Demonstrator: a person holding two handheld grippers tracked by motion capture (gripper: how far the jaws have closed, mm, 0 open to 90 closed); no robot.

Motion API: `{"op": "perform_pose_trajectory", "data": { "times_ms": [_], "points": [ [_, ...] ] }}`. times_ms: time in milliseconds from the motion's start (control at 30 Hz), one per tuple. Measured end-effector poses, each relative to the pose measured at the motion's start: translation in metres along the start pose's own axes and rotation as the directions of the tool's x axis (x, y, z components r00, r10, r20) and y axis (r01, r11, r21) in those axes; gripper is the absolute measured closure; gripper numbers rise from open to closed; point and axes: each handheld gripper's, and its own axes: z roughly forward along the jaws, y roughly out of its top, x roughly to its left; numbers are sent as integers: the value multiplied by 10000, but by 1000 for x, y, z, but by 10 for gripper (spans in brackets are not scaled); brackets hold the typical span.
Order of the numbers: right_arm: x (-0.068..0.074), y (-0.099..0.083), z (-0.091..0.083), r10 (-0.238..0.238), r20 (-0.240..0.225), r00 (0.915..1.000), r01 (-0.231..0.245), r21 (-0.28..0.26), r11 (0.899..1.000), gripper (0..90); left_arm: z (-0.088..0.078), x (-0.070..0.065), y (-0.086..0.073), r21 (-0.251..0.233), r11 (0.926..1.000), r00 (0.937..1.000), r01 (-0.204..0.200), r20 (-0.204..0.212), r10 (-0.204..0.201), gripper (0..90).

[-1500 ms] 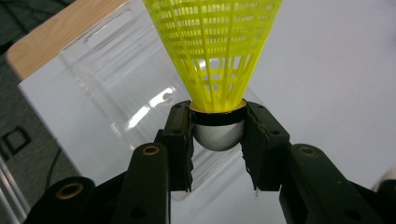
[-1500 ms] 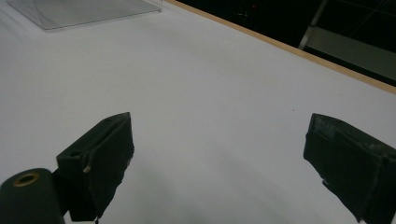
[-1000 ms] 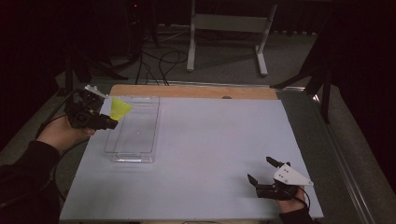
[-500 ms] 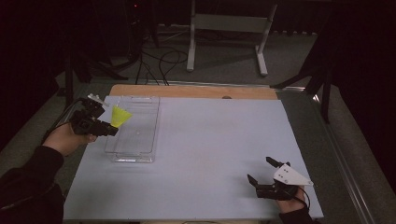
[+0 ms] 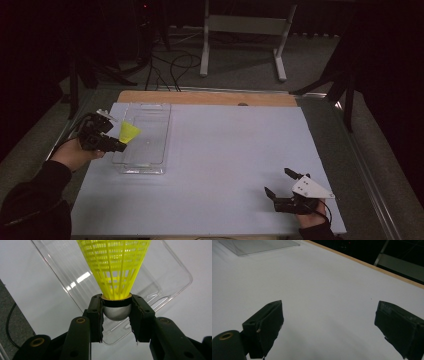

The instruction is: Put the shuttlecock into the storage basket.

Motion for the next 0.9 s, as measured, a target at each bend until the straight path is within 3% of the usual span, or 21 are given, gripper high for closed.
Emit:
{"op": "perform_pose_trajectory", "data": {
  "times_ms": [200,367,533,633,767,900],
  "points": [
    [0,0,0,17,13,10000,-17,-28,10000,84,8,0,-2,357,9993,9998,-73,-178,79,652],
    [-1,0,0,45,17,10000,-45,-13,10000,84,15,-2,-4,957,9952,9990,-223,-361,258,651],
    [-1,0,0,40,7,10000,-40,-32,10000,84,19,-3,-2,1127,9936,9977,-63,-662,139,649],
    [-1,0,-1,87,28,10000,-86,-23,10000,84,19,-4,-1,1266,9919,9985,-143,-504,208,648],
    [-1,0,-1,85,39,10000,-85,-17,10000,84,19,-7,1,1331,9910,9981,-104,-589,184,640],
    [-1,0,-1,20,72,10000,-19,-51,10000,84,16,-6,2,1321,9911,9967,140,-809,-33,523]
  ]
}}
